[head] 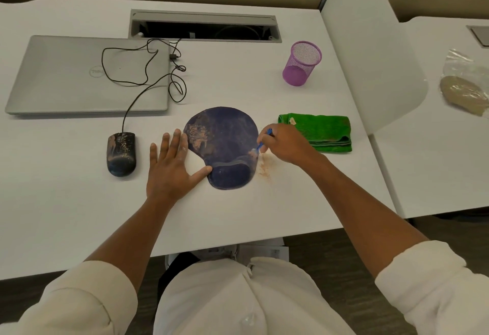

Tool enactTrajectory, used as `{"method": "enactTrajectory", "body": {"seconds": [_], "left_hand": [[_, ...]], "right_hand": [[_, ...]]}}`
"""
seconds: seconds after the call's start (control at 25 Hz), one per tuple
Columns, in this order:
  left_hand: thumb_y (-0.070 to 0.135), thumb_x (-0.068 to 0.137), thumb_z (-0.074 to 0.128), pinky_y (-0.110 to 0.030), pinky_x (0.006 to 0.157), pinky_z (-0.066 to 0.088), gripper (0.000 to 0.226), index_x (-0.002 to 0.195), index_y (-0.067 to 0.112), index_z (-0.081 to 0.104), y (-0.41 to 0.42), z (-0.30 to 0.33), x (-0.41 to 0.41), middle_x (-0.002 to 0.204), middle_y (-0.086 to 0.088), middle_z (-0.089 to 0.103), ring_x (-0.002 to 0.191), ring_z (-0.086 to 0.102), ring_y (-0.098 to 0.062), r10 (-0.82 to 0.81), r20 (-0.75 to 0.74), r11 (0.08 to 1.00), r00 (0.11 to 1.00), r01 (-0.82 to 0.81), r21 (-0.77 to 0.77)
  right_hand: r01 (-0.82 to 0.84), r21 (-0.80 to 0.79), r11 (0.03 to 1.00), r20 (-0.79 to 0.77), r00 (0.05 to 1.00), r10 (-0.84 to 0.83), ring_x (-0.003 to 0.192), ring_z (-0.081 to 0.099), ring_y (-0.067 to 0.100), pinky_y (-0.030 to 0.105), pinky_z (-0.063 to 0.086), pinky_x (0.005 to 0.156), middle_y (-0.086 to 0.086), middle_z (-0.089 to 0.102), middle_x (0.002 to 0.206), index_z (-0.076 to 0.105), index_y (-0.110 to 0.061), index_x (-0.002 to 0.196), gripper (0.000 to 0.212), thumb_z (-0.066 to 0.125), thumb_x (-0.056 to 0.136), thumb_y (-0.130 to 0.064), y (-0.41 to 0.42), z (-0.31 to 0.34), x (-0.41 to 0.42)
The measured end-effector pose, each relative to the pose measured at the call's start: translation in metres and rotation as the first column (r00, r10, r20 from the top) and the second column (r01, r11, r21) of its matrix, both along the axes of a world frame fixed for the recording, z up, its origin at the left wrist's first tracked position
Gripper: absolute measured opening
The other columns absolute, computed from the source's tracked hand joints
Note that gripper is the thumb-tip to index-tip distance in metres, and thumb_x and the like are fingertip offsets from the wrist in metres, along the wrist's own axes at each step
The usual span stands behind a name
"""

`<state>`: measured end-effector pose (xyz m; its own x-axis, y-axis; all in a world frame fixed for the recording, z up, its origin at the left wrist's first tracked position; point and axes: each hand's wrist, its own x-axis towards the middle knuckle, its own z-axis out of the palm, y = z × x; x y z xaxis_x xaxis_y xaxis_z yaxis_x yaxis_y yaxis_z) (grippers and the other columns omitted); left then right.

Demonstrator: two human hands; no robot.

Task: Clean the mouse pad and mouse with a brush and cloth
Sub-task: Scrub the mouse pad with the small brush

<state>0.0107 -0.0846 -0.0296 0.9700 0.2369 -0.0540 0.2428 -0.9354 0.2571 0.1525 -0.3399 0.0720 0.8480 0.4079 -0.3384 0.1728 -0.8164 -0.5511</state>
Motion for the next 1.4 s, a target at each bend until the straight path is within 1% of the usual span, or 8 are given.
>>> {"method": "enactTrajectory", "body": {"seconds": [0.28, 0.52, 0.68, 0.8, 0.92, 1.08, 1.2, 1.4], "left_hand": [[0.093, 0.082, 0.020, -0.050, 0.127, -0.003, 0.111, 0.164, 0.020, 0.003, 0.000, 0.001, 0.000, 0.172, -0.002, -0.002, 0.158, -0.009, -0.023, -0.003, -0.024, 1.000, 1.000, 0.003, 0.014], [0.093, 0.082, 0.020, -0.051, 0.127, -0.002, 0.112, 0.164, 0.019, 0.003, 0.000, 0.002, 0.001, 0.172, -0.002, -0.002, 0.158, -0.009, -0.023, -0.002, -0.023, 1.000, 1.000, 0.003, 0.012], [0.093, 0.082, 0.020, -0.052, 0.127, -0.002, 0.112, 0.164, 0.019, 0.004, -0.001, 0.001, 0.000, 0.172, -0.002, -0.001, 0.158, -0.008, -0.023, -0.006, -0.014, 1.000, 1.000, 0.006, 0.001], [0.093, 0.081, 0.021, -0.051, 0.127, -0.002, 0.112, 0.164, 0.018, 0.005, 0.000, 0.001, 0.000, 0.172, -0.001, 0.000, 0.158, -0.008, -0.022, 0.006, -0.009, 1.000, 1.000, -0.006, 0.001], [0.092, 0.082, 0.023, -0.050, 0.127, -0.003, 0.112, 0.164, 0.018, 0.005, 0.000, 0.000, 0.000, 0.172, -0.001, 0.000, 0.158, -0.007, -0.022, 0.003, -0.014, 1.000, 1.000, -0.003, -0.003], [0.092, 0.082, 0.024, -0.051, 0.127, -0.002, 0.112, 0.164, 0.018, 0.006, 0.000, 0.000, 0.001, 0.172, -0.001, 0.001, 0.158, -0.006, -0.023, 0.007, -0.002, 1.000, 1.000, -0.007, 0.003], [0.093, 0.082, 0.023, -0.051, 0.127, -0.003, 0.112, 0.164, 0.018, 0.005, 0.001, -0.001, 0.001, 0.172, -0.001, 0.000, 0.158, -0.007, -0.022, 0.001, -0.012, 1.000, 1.000, -0.001, -0.002], [0.093, 0.081, 0.022, -0.050, 0.127, -0.003, 0.113, 0.164, 0.018, 0.004, 0.000, 0.001, 0.002, 0.172, -0.001, -0.002, 0.158, -0.009, -0.022, 0.005, -0.019, 1.000, 1.000, -0.005, -0.001]], "right_hand": [[0.027, 0.090, 0.996, 0.013, 1.000, -0.028, 0.046, 0.051, 0.000, 0.012, 0.035, 0.045, -0.007, 0.070, 0.067, 0.072, -0.017, 0.087, 0.023, 0.050, 0.093, -0.019, 0.001, 0.004, -0.005], [0.069, -0.118, 0.991, 0.143, 0.988, -0.052, 0.066, 0.062, 0.020, 0.036, 0.052, 0.060, 0.004, 0.072, 0.078, 0.069, -0.015, 0.086, 0.023, 0.047, 0.090, -0.022, 0.001, -0.005, -0.002], [0.032, 0.009, 0.999, 0.042, 0.999, -0.033, 0.064, 0.061, 0.014, 0.029, 0.051, 0.060, 0.000, 0.071, 0.076, 0.071, -0.017, 0.089, 0.023, 0.049, 0.092, -0.021, 0.008, -0.003, -0.009], [0.084, -0.081, 0.993, 0.193, 0.979, -0.067, 0.069, 0.062, 0.023, 0.038, 0.052, 0.064, 0.005, 0.069, 0.079, 0.067, -0.016, 0.093, 0.024, 0.045, 0.095, -0.024, 0.008, -0.007, -0.008], [0.060, 0.064, 0.996, 0.134, 0.989, -0.069, 0.069, 0.062, 0.020, 0.033, 0.049, 0.063, 0.001, 0.069, 0.079, 0.069, -0.017, 0.090, 0.022, 0.048, 0.094, -0.023, 0.011, -0.007, -0.009], [0.004, -0.204, 0.979, 0.180, 0.983, 0.033, 0.069, 0.061, 0.027, 0.033, 0.043, 0.055, 0.005, 0.064, 0.074, 0.064, -0.013, 0.087, 0.024, 0.043, 0.092, -0.022, 0.014, -0.005, -0.008], [-0.036, -0.047, 0.998, 0.114, 0.993, 0.041, 0.067, 0.060, 0.021, 0.032, 0.046, 0.058, 0.000, 0.065, 0.074, 0.065, -0.017, 0.087, 0.020, 0.047, 0.091, -0.024, 0.019, 0.000, -0.003], [-0.097, -0.158, 0.983, 0.118, 0.986, 0.116, 0.070, 0.062, 0.025, 0.036, 0.049, 0.062, 0.002, 0.067, 0.077, 0.066, -0.014, 0.084, 0.020, 0.046, 0.087, -0.020, 0.019, 0.000, 0.001]]}}
